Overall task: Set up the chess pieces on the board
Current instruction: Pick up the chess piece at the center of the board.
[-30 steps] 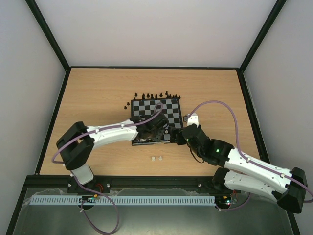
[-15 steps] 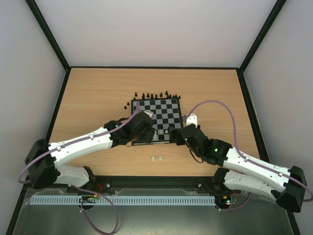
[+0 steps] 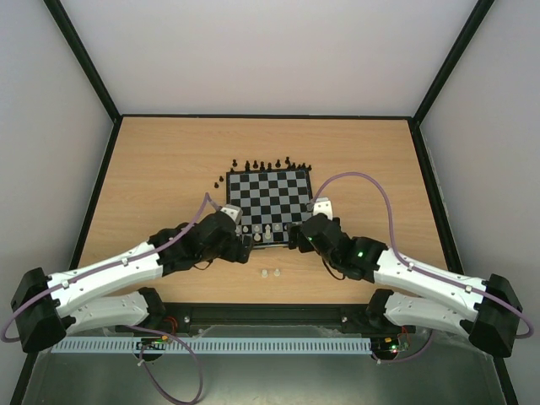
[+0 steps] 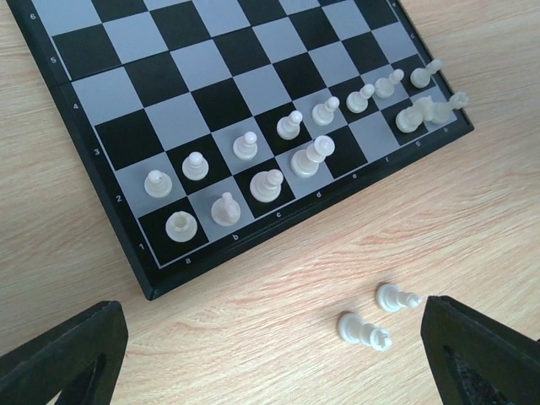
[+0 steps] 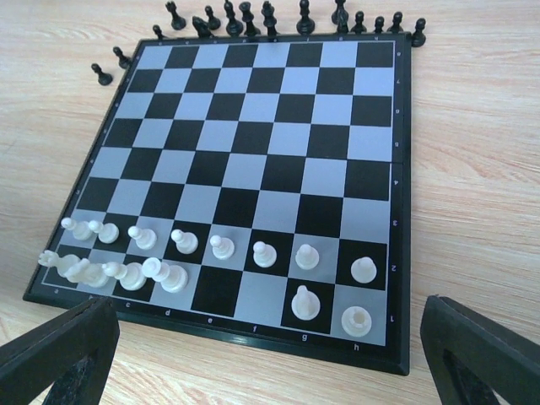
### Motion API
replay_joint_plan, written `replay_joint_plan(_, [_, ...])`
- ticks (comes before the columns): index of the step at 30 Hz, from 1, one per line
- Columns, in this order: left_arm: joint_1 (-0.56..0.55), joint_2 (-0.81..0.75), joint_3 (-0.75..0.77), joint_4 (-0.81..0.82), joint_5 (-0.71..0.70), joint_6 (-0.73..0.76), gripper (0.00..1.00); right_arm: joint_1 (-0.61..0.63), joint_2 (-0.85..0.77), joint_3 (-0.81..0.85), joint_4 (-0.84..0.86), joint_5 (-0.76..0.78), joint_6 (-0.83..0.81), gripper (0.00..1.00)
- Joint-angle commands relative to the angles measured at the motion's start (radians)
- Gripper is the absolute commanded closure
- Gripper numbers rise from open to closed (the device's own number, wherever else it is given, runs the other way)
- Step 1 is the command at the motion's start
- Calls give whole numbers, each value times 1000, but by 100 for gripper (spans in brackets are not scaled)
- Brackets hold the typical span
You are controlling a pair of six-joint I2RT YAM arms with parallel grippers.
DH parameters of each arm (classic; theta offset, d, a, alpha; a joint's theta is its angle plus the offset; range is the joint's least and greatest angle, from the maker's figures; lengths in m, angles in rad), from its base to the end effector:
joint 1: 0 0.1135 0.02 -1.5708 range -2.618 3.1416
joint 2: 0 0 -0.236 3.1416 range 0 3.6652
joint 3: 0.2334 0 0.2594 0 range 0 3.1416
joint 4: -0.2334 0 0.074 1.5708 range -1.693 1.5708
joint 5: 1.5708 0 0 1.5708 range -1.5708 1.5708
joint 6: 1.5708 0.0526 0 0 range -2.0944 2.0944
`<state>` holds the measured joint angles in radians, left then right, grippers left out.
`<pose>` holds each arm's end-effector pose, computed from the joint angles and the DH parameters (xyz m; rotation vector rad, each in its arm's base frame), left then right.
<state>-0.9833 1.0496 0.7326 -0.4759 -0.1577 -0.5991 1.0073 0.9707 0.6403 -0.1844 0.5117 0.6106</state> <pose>0.1451 -0.2030 0.2068 0.3863 2.3977 -0.5727 0.1549 0.1969 0.2241 -0.0962 2.0470 0.4891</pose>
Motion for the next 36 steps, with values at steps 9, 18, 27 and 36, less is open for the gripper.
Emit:
replay_joint_plan(9, [-7, -8, -47, 47, 24, -47, 1, -2, 34, 19, 3, 4, 1, 1])
replay_joint_plan(18, [-91, 81, -46, 63, 24, -84, 8, -2, 21, 19, -2, -1, 2, 1])
replay_joint_plan(27, [-164, 113, -78, 153, 17, -107, 9, -2, 19, 19, -1, 4, 2, 1])
replay_joint_plan(36, [-219, 169, -47, 158, -8, -118, 9, -3, 11, 15, 2, 1, 3, 1])
